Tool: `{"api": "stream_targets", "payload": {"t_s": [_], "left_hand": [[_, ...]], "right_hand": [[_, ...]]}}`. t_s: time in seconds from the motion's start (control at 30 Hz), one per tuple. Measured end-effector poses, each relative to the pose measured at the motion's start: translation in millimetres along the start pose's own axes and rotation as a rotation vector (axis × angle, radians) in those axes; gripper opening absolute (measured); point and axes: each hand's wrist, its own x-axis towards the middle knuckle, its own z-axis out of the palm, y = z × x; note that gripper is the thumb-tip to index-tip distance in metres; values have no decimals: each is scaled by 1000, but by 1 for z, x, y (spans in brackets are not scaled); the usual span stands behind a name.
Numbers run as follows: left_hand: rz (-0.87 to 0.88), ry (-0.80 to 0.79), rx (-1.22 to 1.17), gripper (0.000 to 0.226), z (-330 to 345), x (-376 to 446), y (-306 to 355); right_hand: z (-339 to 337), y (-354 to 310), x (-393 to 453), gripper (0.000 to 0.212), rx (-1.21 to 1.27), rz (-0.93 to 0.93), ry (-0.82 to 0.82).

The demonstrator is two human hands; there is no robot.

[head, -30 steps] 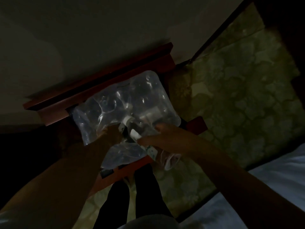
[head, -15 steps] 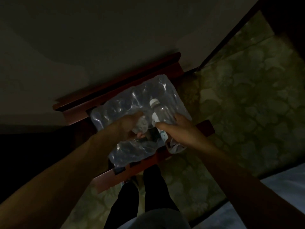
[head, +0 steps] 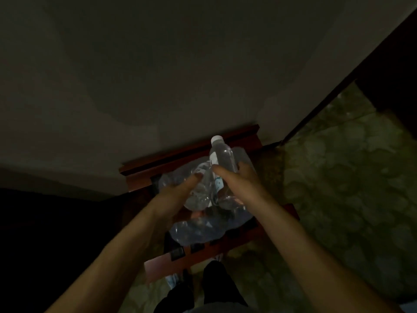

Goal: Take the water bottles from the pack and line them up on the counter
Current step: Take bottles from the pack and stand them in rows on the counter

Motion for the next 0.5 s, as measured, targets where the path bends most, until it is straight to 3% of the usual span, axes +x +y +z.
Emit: {"api": "stream_targets", "payload": {"t_s": [0.1, 0.2, 0.3, 0.5], "left_hand": [[113, -6, -39, 36, -1, -31, 12], [203, 95, -16, 47, -3, -55, 21], [329, 223, -6, 52, -9, -77, 26], [491, 201, -19, 51, -45, -128, 27]], "right_hand": [[3, -27, -12, 62, 86, -54, -9], [7, -49, -30, 75, 140, -85, -51], [16, -63, -52, 71, 206, -160, -120], [53, -88, -101, 65, 252, -350, -195]]}}
